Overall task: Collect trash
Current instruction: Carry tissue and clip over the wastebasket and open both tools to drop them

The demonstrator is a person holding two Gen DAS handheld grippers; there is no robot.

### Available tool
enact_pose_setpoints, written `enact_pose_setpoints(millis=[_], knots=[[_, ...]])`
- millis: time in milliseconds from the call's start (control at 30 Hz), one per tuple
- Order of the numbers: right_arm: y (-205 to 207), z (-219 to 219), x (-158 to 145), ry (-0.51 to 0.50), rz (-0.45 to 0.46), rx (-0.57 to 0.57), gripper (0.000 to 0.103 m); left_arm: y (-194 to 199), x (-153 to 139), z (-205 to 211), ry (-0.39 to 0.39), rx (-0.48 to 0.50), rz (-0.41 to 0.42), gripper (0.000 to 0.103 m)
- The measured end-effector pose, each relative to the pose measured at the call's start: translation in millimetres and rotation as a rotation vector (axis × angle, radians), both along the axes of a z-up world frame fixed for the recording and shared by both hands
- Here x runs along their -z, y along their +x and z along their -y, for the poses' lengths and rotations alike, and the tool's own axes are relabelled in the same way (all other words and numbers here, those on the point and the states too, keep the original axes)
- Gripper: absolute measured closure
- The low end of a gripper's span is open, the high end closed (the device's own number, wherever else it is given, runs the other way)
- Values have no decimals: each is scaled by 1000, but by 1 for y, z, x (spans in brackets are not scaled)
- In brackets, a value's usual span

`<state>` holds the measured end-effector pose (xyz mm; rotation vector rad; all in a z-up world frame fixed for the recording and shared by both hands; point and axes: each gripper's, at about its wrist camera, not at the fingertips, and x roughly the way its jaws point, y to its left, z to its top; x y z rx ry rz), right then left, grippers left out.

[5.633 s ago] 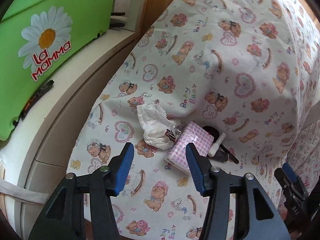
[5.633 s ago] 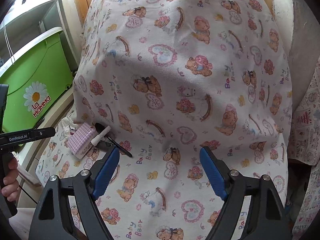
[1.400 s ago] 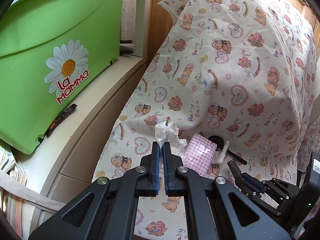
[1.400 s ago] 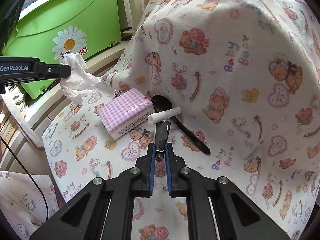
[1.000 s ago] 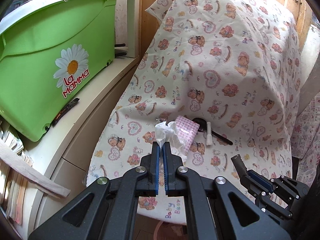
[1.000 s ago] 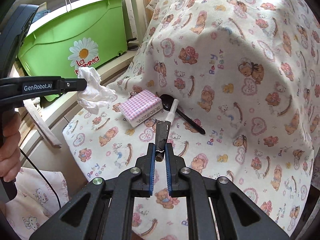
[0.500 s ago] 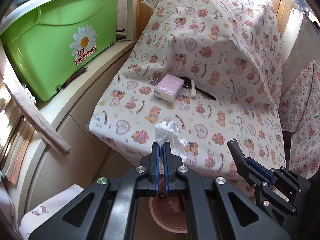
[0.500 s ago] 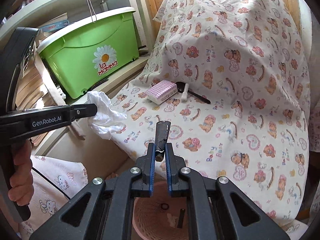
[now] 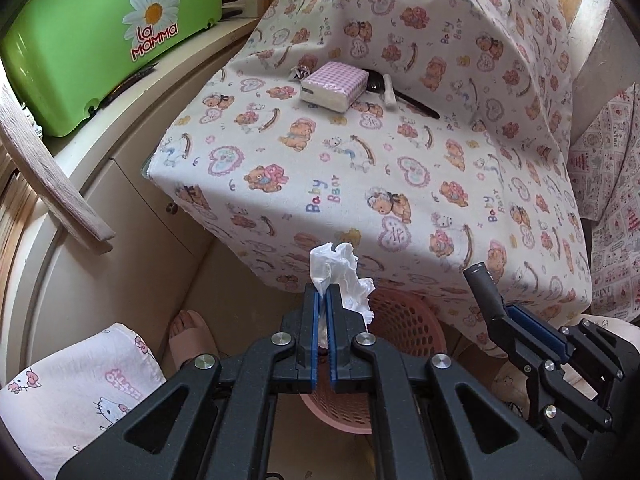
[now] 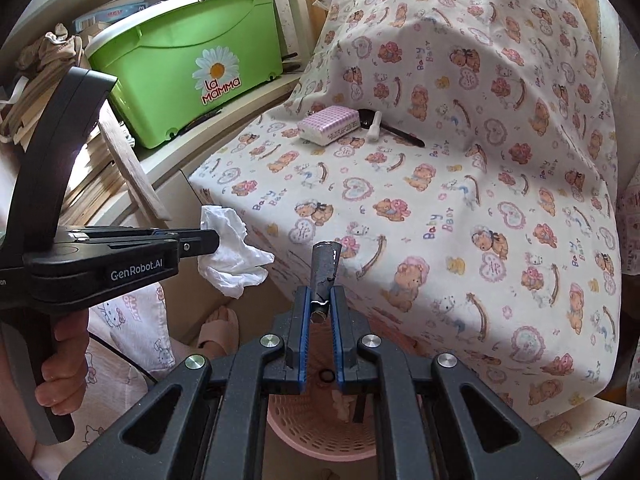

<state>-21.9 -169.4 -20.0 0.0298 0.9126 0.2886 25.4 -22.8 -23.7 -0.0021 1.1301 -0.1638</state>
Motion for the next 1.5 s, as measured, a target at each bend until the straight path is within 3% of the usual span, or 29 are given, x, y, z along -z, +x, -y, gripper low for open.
enact_pose_setpoints(millis=[433,900,1200,1500], knots=[[-1,-21,36,-97,-85,-48,92,5,47,5,6,12,-138,100],[10,-30,113,-140,-284,-39,92,14,128,14,33,24,-355,100],[13,-30,154,-208,-377,-41,92,17,172,12,66,14,-435,100],[17,-22,160,-181,-400,-13,92,13,188,20,94,48,-467,98]])
